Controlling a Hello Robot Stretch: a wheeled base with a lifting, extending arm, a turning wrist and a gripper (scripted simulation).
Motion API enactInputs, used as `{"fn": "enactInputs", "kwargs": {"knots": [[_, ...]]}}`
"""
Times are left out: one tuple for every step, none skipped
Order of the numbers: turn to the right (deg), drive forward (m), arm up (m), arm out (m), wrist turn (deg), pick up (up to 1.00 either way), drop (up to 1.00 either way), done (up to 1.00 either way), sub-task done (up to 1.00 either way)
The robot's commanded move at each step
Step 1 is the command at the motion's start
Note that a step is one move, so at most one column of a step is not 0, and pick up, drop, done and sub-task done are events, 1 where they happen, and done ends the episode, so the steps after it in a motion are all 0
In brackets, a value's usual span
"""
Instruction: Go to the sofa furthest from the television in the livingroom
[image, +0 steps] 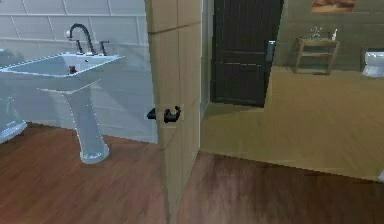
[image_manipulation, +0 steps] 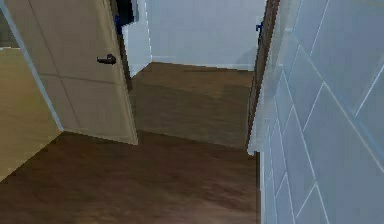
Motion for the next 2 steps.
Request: {"fn": "enactInputs", "kwargs": {"knots": [[15.0, 0.0, 0.0, 0.0, 0.0, 0.0, 0.0, 0.0, 0.0], [0.0, 0.1, 0.0, 0.0, 0.0, 0.0, 0.0, 0.0, 0.0]]}}
